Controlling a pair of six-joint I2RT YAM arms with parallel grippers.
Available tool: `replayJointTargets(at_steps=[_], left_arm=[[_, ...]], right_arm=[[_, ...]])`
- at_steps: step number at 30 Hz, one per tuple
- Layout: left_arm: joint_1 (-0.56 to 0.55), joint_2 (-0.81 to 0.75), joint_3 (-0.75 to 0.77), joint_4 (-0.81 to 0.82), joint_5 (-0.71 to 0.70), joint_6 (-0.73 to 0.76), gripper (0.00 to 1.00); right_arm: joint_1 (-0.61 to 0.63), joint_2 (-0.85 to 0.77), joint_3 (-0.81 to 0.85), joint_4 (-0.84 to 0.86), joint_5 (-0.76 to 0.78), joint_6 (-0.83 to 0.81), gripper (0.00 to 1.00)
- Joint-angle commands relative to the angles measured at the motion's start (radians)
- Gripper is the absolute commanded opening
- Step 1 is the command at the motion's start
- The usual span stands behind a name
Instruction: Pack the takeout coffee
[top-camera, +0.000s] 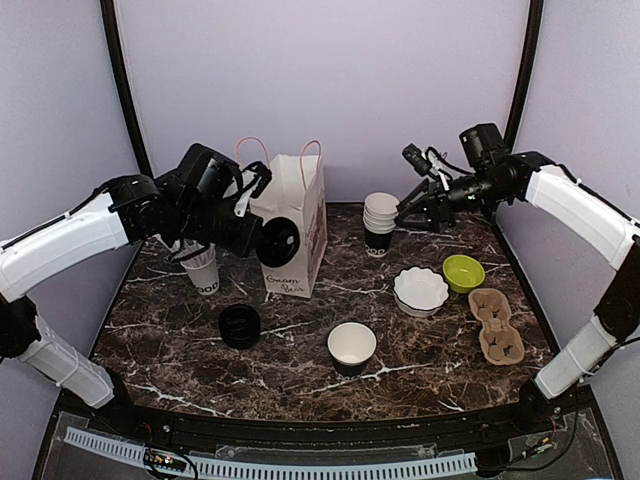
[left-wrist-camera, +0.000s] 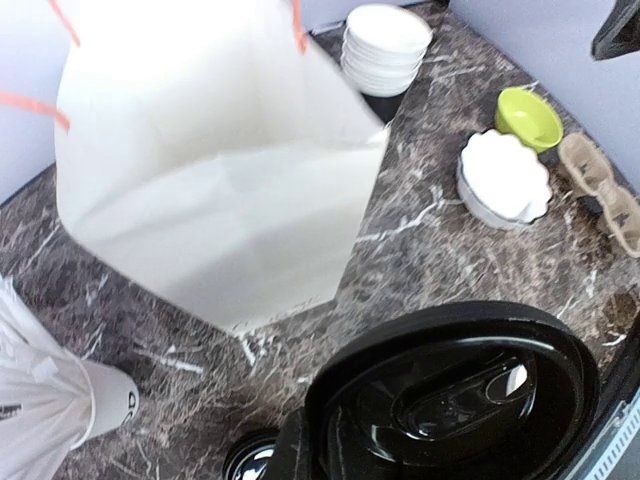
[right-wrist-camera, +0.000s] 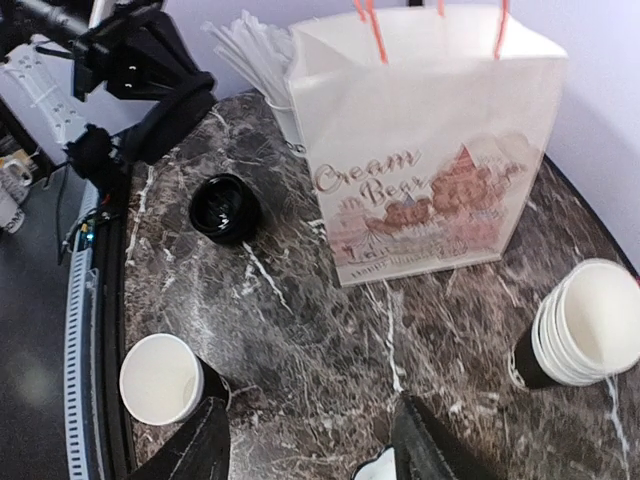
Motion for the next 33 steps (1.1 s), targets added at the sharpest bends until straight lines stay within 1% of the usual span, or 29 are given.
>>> replayJointTargets(at_steps=[1,2,4,5,6,8,10,12,15,17,19,20,21,22,26,29,33], left_arm=[[0.003,-0.077,-0.044,0.316,0.124,0.073,0.06],[0.003,-0.097,-0.06,0.361,0.152,0.073,0.07],[0.004,-0.123,-0.134,0.543,0.192,0.07,0.07],[0.003,-0.13,-0.149,0.583,0.22,0.069,0.07],[0.004,-0.138,-0.178,0.664,0.228,0.063,0.07],[0.003,-0.144,-0.213,0.767,0.25,0.056,0.08],[0.003,-0.135,-0.228,0.829,0.267,0.047,0.09],[0.004,-0.119,-0.228,0.866,0.289,0.039,0.09],[0.003,-0.095,-0.223,0.895,0.317,0.025,0.09],[0.003,-0.087,-0.22,0.902,0.318,0.023,0.09],[0.003,-0.085,-0.222,0.905,0.313,0.024,0.09],[0.003,-0.084,-0.225,0.909,0.314,0.024,0.09],[0.004,-0.082,-0.227,0.911,0.317,0.025,0.09],[0.003,-0.081,-0.227,0.914,0.319,0.026,0.09],[0.003,-0.076,-0.226,0.92,0.33,0.028,0.09],[0.003,-0.074,-0.225,0.92,0.326,0.03,0.09],[0.003,-0.063,-0.224,0.918,0.334,0.027,0.09]], right_arm=[[0.039,0.048,0.036,0.194,-0.244,0.296,0.62],[0.05,0.061,0.037,0.258,-0.277,0.37,0.63],[0.083,0.094,0.047,0.355,-0.335,0.497,0.64],[0.101,0.108,0.053,0.4,-0.355,0.558,0.65],[0.122,0.122,0.056,0.441,-0.374,0.611,0.66],[0.159,0.143,0.055,0.545,-0.418,0.719,0.67],[0.186,0.16,0.044,0.682,-0.462,0.865,0.7],[0.206,0.175,0.035,0.808,-0.479,0.985,0.76],[0.221,0.191,0.017,0.951,-0.499,1.124,0.78],[0.222,0.195,-0.021,1.139,-0.52,1.282,0.8],[0.222,0.195,-0.08,1.406,-0.531,1.503,0.82],[0.222,0.199,-0.104,1.539,-0.532,1.6,0.86],[0.222,0.206,-0.115,1.618,-0.532,1.666,0.87],[0.224,0.211,-0.116,1.647,-0.53,1.694,0.89],[0.229,0.229,-0.092,1.575,-0.522,1.653,0.91],[0.238,0.24,-0.086,1.567,-0.521,1.651,0.94],[0.257,0.252,-0.067,1.556,-0.525,1.65,0.95]])
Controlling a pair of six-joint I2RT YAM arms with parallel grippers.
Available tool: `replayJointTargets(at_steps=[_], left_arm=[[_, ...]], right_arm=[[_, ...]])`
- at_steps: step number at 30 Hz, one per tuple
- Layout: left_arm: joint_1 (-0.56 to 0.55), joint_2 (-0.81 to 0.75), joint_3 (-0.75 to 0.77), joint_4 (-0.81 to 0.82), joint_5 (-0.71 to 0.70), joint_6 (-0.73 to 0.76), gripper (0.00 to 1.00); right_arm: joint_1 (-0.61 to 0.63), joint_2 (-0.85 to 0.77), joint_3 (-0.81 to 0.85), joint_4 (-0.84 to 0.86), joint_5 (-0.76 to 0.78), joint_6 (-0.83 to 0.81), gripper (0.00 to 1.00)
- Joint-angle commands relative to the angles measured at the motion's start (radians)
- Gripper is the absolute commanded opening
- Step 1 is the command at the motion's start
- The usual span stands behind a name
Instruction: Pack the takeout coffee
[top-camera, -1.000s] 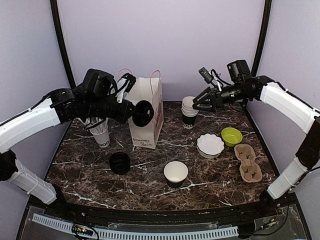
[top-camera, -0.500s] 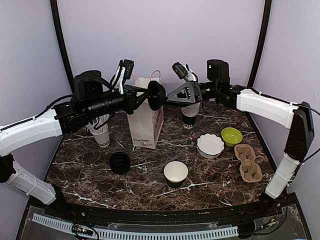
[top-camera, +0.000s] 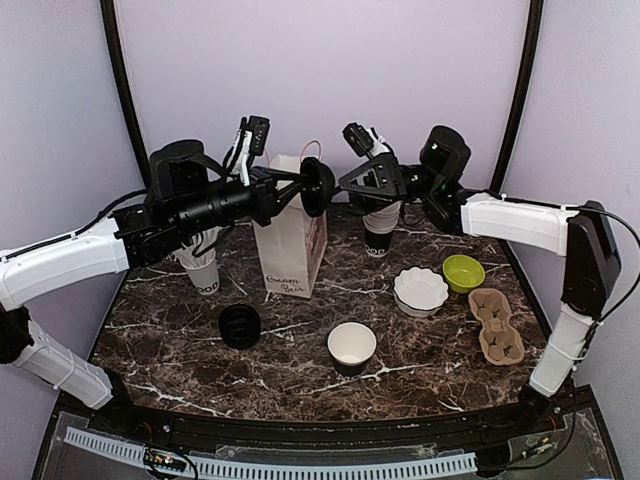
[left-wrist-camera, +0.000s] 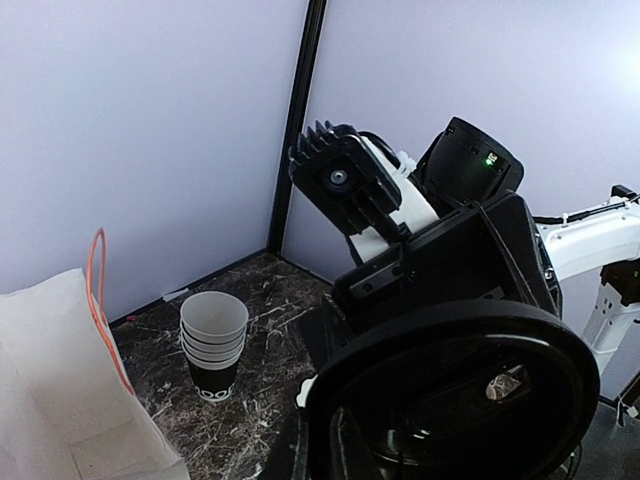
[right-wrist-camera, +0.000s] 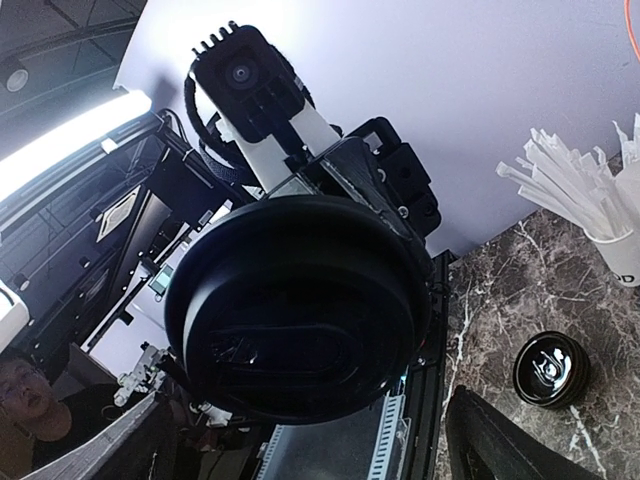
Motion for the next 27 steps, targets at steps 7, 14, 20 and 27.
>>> replayJointTargets(at_steps=[7,14,20,27], left_arm=[[0.003,0.033,0.01,0.03,0.043,-0.003,0.09],[0.003,0.037,0.008,0.035,0.041,-0.001,0.09],[0.004,0.032,0.011,0.015,0.031,0.005,0.42],[0.003,-0.043,0.006,-0.223,-0.048,0.105,0.73]], right_arm=[[0.035,0.034,0.055,0.052,-0.012,0.036,0.9],[0.035,0.035,0.048,0.083,-0.015,0.053,0.73],[0.032,0.033,0.045,0.067,-0.036,0.023,0.65],[-0.034,-0.034,0.043,-0.368,-0.051,-0.379,0.61]])
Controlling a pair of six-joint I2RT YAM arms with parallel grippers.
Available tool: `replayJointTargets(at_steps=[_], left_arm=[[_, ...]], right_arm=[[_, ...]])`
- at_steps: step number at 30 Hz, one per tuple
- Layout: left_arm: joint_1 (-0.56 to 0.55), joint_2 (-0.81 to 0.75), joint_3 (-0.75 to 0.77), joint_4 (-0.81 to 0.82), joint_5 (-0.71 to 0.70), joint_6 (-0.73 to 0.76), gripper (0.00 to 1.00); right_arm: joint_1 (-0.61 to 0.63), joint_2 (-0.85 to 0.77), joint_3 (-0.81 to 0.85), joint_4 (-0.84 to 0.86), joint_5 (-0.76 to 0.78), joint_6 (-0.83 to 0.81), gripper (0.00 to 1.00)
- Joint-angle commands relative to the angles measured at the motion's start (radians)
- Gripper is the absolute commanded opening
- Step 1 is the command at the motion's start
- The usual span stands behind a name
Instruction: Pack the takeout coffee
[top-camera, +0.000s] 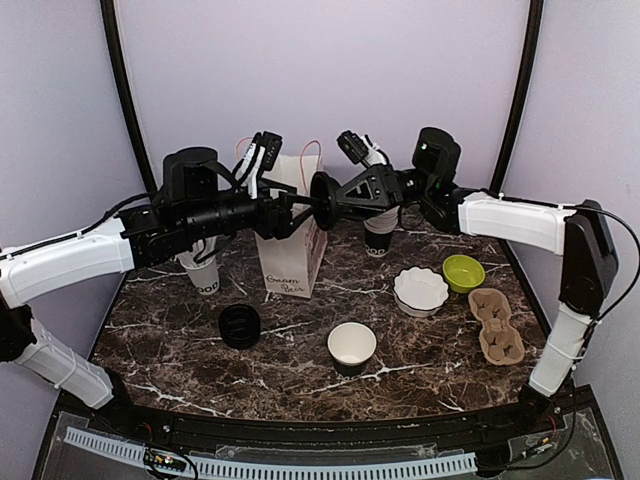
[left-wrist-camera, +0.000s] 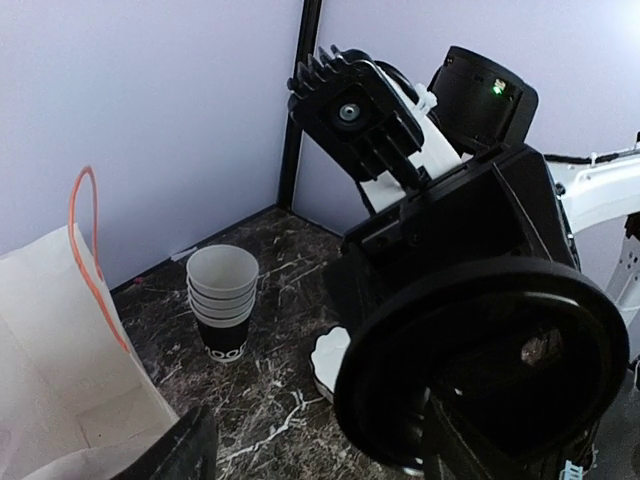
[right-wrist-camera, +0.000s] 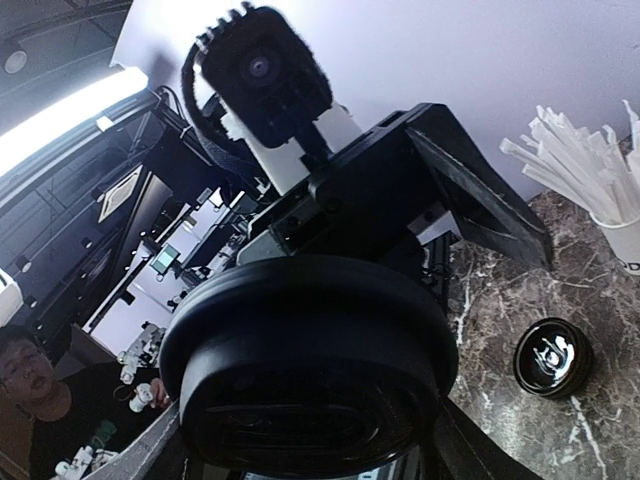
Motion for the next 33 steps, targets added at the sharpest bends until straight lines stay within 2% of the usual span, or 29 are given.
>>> replayJointTargets(at_steps=[1,2,4,5,7,10,13,18,26,33], left_arm=[[0.003,-0.093,0.002,-0.187,-0.086,0.105,0.75],[0.003,-0.111,0.001,-0.234,-0.135,0.123,0.75],[0.003,-0.131,-0.008,-0.279,-0.207,0.184,0.76],[0.004,-0.136,-0.014,-0.295,-0.229,0.22,0.76],[0.005,-0.145,-0.028,-0.294,-0.274,0.257,0.76],[0.009,-0.163,-0.069,-0.254,-0.324,0.285,0.76],[0.014,-0.184,-0.14,-0.185,-0.348,0.298,0.76],[0.039,-0.214,-0.203,-0.157,-0.362,0.308,0.76],[0.044,-0.233,-0.224,-0.156,-0.378,0.314,0.76],[0.044,-0.235,-0.229,-0.156,-0.374,0.308,0.76]], right_arm=[[-0.061,-0.067,0.044,-0.47,0.008,-0.441,0.61],[-0.068,-0.074,0.082,-0.663,0.043,-0.625,0.62],[-0.061,-0.076,0.188,-1.077,0.222,-0.989,0.65],[-0.045,-0.077,0.229,-1.207,0.315,-1.134,0.65],[-0.003,-0.078,0.285,-1.398,0.506,-1.352,0.64],[0.057,-0.083,0.292,-1.559,0.692,-1.543,0.61],[0.115,-0.108,0.237,-1.641,0.814,-1.634,0.61],[0.214,-0.115,0.202,-1.753,0.954,-1.742,0.63],[0.332,-0.053,0.193,-1.834,1.125,-1.765,0.63],[0.386,-0.013,0.215,-1.83,1.178,-1.743,0.64]])
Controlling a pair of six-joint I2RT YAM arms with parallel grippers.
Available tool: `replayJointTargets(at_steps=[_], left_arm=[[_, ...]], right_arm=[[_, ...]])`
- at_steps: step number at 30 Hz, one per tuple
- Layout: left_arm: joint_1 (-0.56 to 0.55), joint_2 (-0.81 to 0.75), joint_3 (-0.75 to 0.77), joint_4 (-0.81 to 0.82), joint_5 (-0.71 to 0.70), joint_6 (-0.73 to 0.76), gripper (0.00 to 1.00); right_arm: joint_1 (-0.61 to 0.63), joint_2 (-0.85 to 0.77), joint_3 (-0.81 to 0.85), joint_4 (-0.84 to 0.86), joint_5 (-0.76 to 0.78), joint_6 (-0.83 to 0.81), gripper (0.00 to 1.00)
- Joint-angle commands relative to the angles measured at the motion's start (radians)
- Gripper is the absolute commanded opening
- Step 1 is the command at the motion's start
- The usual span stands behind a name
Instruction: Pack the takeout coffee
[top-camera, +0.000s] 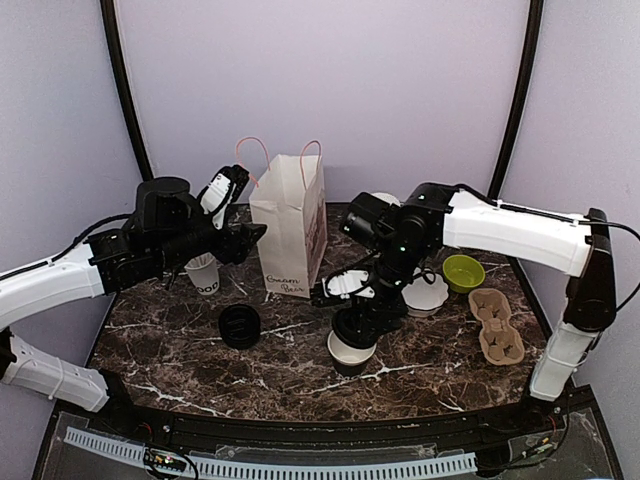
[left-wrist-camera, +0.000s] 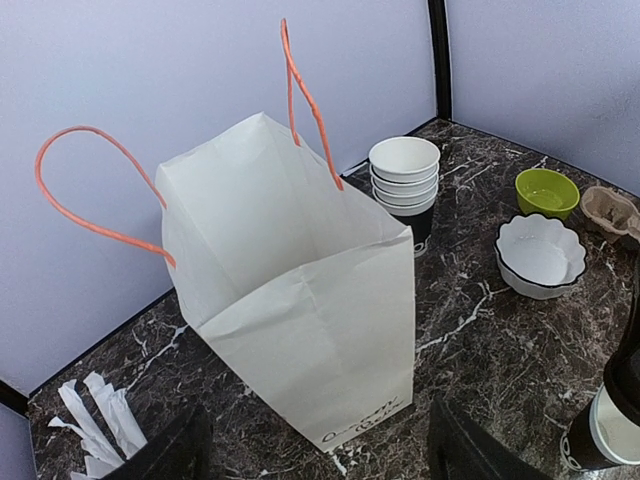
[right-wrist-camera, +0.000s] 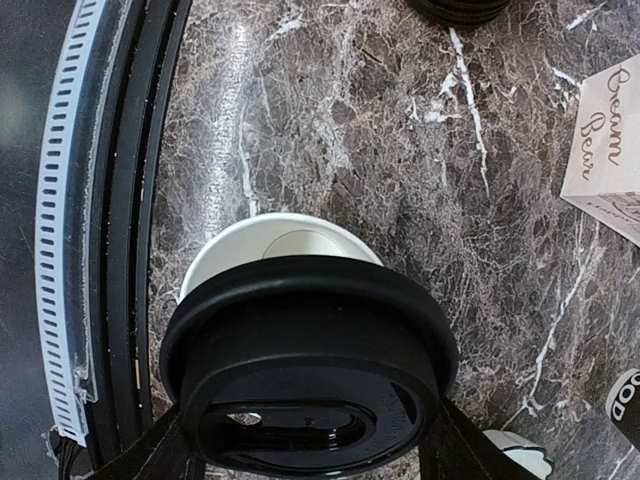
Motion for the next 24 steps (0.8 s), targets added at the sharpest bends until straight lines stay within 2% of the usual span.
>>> replayJointTargets(at_steps=[1,19,24], left_arm=[[0.003,-0.017,-0.013,0.025,-0.006,0.006,0.76],[0.004,-0.011,-0.008,0.025,-0.004,0.008,0.76],[0.003,-0.011,-0.007,0.022,0.001,0.006,0.76]], right_arm=[[0.033,0.03,0.023,-0.025,0.061,0.001,0.64],[0.093,0.086,0.049,-0.043,0.079,0.018,0.65],[0.101,0.099,0.056,-0.044,0.079,0.021,0.7]])
